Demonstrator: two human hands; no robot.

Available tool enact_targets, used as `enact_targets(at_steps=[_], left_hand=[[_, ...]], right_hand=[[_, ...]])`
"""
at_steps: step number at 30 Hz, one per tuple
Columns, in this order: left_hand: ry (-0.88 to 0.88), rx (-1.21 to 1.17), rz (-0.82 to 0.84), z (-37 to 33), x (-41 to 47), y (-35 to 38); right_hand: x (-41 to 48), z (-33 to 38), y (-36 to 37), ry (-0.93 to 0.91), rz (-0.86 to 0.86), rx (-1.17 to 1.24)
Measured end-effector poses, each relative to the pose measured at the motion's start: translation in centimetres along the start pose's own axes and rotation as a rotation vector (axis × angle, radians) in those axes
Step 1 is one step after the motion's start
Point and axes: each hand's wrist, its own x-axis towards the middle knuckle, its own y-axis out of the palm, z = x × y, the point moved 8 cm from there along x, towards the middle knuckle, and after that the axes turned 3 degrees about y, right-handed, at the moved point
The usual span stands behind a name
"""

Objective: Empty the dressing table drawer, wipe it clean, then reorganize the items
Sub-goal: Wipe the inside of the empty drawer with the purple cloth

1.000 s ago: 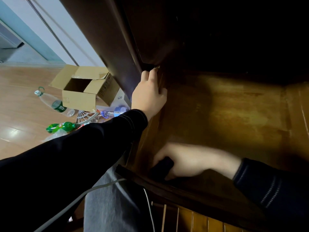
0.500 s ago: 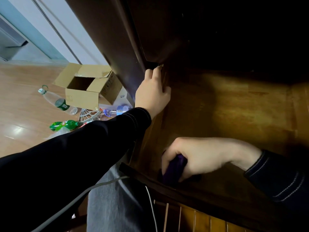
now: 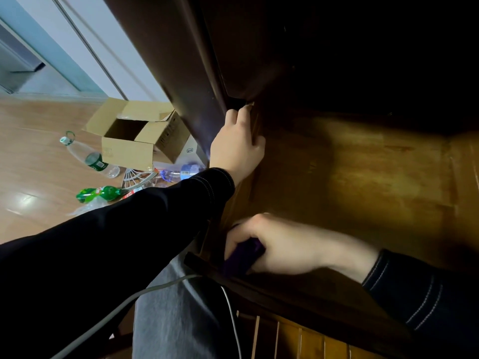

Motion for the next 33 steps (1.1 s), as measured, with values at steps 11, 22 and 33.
enact_targets(at_steps=[11,22,33], left_hand=[[0.005,0.006,0.009,0.0,-0.1,0.0],[-0.001,-0.004,0.000,-0.1,-0.1,0.0],[-0.005,0.001,0.010,0.0,0.0,0.1]], right_hand=[[0.5,-2.2,1.1,0.141,0.096,-0.028],[-0.2,-4.3,1.8,0.262,0.218,-0.160],[-1.5,-3.4,0.8,0.243,0.309,-0.154]])
